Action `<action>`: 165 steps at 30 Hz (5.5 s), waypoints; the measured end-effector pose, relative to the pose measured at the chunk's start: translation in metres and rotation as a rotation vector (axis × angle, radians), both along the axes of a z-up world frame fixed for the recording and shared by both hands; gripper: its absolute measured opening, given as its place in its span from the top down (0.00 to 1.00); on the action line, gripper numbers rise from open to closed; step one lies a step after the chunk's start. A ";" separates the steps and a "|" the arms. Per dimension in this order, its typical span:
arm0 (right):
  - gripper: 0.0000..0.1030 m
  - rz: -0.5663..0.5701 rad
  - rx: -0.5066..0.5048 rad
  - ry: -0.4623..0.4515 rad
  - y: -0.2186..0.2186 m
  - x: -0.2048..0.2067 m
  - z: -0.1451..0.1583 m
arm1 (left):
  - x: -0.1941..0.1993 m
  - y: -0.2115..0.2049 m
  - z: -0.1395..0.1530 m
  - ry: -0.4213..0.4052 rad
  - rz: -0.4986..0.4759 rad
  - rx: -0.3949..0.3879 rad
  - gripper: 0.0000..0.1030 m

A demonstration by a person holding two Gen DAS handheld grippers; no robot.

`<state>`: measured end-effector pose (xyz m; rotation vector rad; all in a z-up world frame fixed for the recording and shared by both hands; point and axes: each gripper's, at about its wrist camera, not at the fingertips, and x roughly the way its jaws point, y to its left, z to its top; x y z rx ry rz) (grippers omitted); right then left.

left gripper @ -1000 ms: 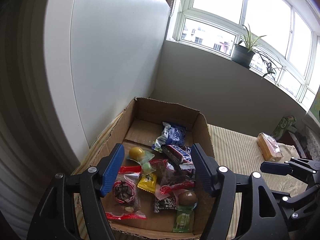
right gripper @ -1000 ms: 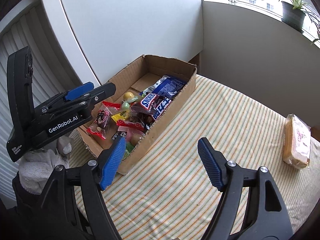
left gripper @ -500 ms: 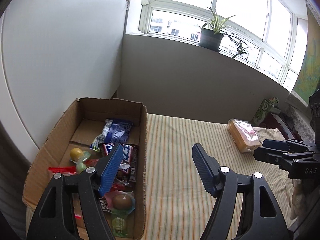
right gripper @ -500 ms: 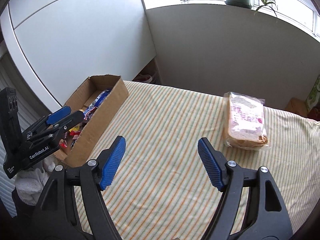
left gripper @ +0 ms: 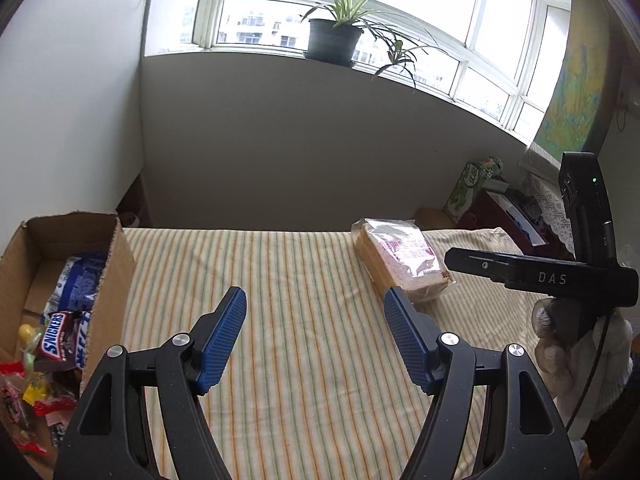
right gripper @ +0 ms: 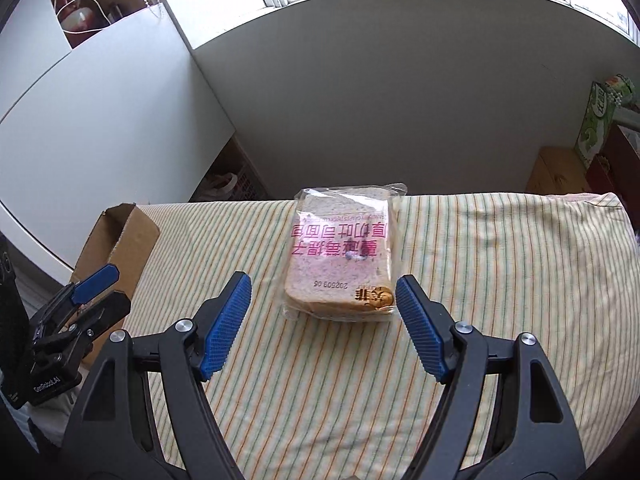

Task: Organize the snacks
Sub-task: 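Grasp the bagged bread loaf with the right tool, then lift the bread loaf with the right tool and lower it into the box, then open the right tool and withdraw it from the box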

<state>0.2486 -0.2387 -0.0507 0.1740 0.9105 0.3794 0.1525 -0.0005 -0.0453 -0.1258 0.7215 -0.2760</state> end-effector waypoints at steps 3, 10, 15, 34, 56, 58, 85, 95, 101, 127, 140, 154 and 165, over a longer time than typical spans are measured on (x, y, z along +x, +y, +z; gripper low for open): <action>0.25 -0.004 0.039 0.028 -0.012 0.015 -0.009 | 0.010 -0.014 -0.005 0.021 -0.030 -0.001 0.31; 0.25 0.021 0.102 0.081 -0.020 0.042 -0.028 | 0.031 -0.040 -0.018 0.070 -0.088 -0.021 0.31; 0.25 0.037 0.102 0.109 -0.012 0.058 -0.041 | 0.041 -0.055 -0.028 0.104 -0.127 -0.039 0.31; 0.38 0.098 0.140 0.148 0.003 0.058 -0.052 | 0.064 -0.089 -0.053 0.164 -0.217 -0.020 0.44; 0.45 0.142 0.119 0.138 0.042 0.002 -0.040 | 0.017 -0.075 -0.040 0.122 -0.182 0.020 0.51; 0.45 0.157 0.113 0.130 0.050 -0.005 -0.033 | 0.008 -0.069 -0.036 0.107 -0.166 0.017 0.51; 0.45 0.402 0.117 -0.007 0.223 -0.043 0.040 | -0.053 0.069 0.024 -0.093 0.086 -0.010 0.51; 0.45 0.503 0.110 0.004 0.299 -0.045 0.036 | -0.069 0.139 0.020 -0.098 0.192 -0.021 0.51; 0.45 0.553 0.112 0.026 0.332 -0.041 0.026 | -0.071 0.169 0.013 -0.080 0.255 -0.022 0.51; 0.46 0.590 0.019 0.025 0.380 -0.037 0.020 | -0.060 0.185 0.000 -0.034 0.349 0.100 0.51; 0.45 0.547 -0.021 0.006 0.363 -0.043 0.025 | -0.063 0.184 0.002 -0.043 0.361 0.114 0.50; 0.34 0.493 -0.032 -0.072 0.329 -0.079 0.041 | -0.098 0.178 0.012 -0.108 0.399 0.089 0.30; 0.16 0.368 -0.052 -0.181 0.273 -0.125 0.035 | -0.123 0.157 0.013 -0.119 0.417 0.127 0.20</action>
